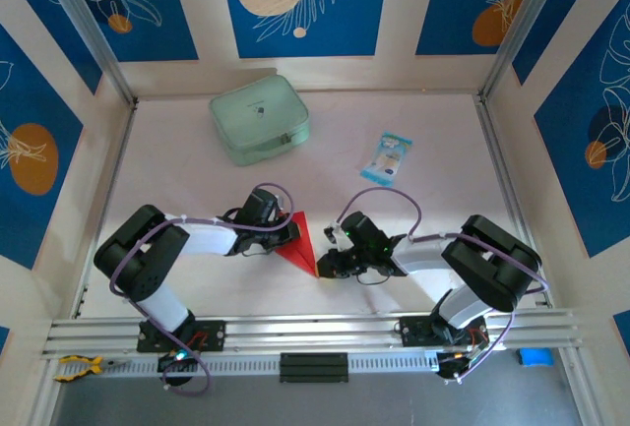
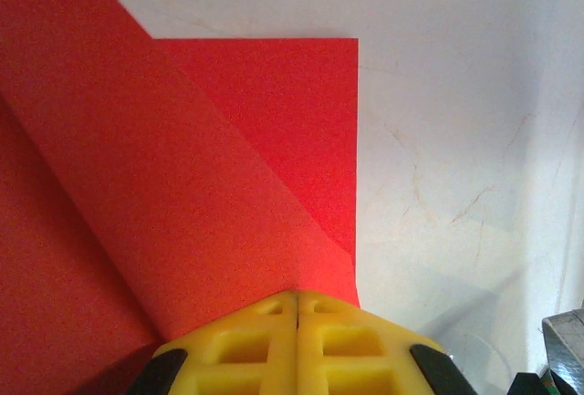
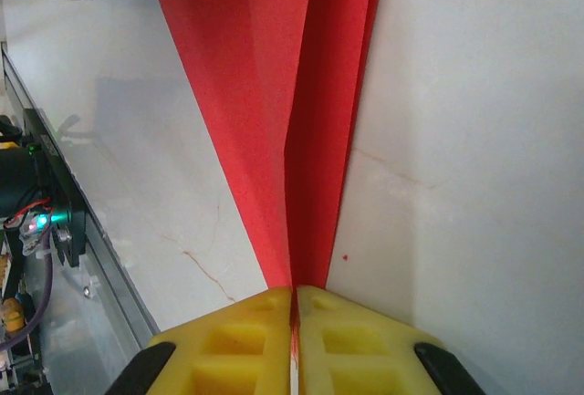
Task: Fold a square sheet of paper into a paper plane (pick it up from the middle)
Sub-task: Fourth fold the wing at the center of the table.
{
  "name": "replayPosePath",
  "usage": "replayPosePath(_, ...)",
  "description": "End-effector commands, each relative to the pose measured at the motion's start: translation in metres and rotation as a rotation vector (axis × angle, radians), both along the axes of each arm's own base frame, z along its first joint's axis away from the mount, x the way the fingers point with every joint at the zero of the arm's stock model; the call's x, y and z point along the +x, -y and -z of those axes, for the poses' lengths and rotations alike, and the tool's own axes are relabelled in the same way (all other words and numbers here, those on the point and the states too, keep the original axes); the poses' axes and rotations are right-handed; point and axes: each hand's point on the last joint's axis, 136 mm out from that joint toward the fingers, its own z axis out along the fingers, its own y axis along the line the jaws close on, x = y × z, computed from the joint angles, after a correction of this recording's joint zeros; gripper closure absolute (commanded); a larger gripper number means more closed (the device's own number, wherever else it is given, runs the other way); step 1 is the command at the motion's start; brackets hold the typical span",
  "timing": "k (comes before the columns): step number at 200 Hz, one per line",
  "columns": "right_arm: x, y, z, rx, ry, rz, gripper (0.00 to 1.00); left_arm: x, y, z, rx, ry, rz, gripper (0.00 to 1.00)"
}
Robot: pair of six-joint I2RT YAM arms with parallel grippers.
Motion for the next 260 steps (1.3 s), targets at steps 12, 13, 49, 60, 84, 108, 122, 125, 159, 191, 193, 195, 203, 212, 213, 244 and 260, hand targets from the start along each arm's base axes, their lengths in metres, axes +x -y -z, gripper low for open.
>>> replayPosePath(12, -0.034, 0.012, 0.011, -0.063, -0.111, -0.082, 0.9, -0.006, -0.006, 0.013, 0.031, -0.019, -0.002, 0.95)
replayPosePath(13, -0.034, 0.012, 0.011, -0.064, -0.111, -0.083, 0.9, -0.006, -0.006, 0.013, 0.031, -0.019, -0.002, 0.95)
replayPosePath(49, -0.038, 0.017, 0.02, -0.109, -0.136, -0.085, 0.93, -0.007, -0.006, 0.014, 0.03, -0.021, -0.003, 0.95)
replayPosePath(60, -0.038, 0.019, 0.021, -0.122, -0.136, -0.083, 0.93, -0.006, -0.006, 0.014, 0.029, -0.02, -0.003, 0.95)
replayPosePath(84, -0.033, 0.018, 0.013, -0.129, -0.115, -0.074, 0.88, -0.006, -0.005, 0.013, 0.026, -0.015, -0.002, 0.95)
replayPosePath(108, -0.02, 0.011, -0.011, -0.094, -0.058, -0.052, 0.82, -0.006, -0.005, 0.012, 0.024, -0.006, 0.009, 0.95)
replayPosePath(122, -0.011, 0.008, -0.025, -0.069, -0.035, -0.031, 0.8, -0.006, -0.005, 0.012, 0.028, -0.002, 0.011, 0.95)
replayPosePath(125, -0.009, 0.008, -0.028, -0.065, -0.031, -0.027, 0.8, -0.006, -0.005, 0.011, 0.028, 0.0, 0.013, 0.95)
replayPosePath(159, 0.013, -0.003, -0.049, 0.016, -0.01, 0.021, 0.82, -0.006, -0.005, 0.011, 0.028, 0.001, 0.014, 0.95)
replayPosePath(191, 0.017, -0.019, -0.051, 0.048, -0.033, 0.008, 0.86, -0.007, -0.006, 0.011, 0.029, 0.003, 0.013, 0.95)
replayPosePath(193, 0.017, -0.02, -0.051, 0.051, -0.034, 0.007, 0.86, -0.007, -0.006, 0.011, 0.028, 0.002, 0.013, 0.95)
replayPosePath(195, 0.018, -0.021, -0.051, 0.052, -0.036, 0.007, 0.87, -0.006, -0.006, 0.011, 0.028, 0.003, 0.012, 0.95)
replayPosePath(203, 0.022, -0.024, -0.05, 0.049, -0.041, 0.009, 0.89, -0.007, -0.005, 0.011, 0.026, 0.001, 0.016, 0.95)
replayPosePath(212, 0.025, -0.029, -0.049, 0.048, -0.041, 0.004, 0.9, -0.007, -0.004, 0.011, 0.023, -0.001, 0.018, 0.95)
replayPosePath(213, 0.025, -0.03, -0.049, 0.049, -0.041, 0.003, 0.9, -0.007, -0.004, 0.011, 0.023, -0.001, 0.019, 0.95)
replayPosePath(244, 0.033, -0.042, -0.041, 0.026, -0.051, -0.002, 0.91, -0.007, -0.005, 0.01, 0.022, 0.0, 0.018, 0.95)
replayPosePath(260, 0.037, -0.045, -0.035, 0.006, -0.059, 0.003, 0.91, -0.007, -0.004, 0.01, 0.021, 0.001, 0.019, 0.95)
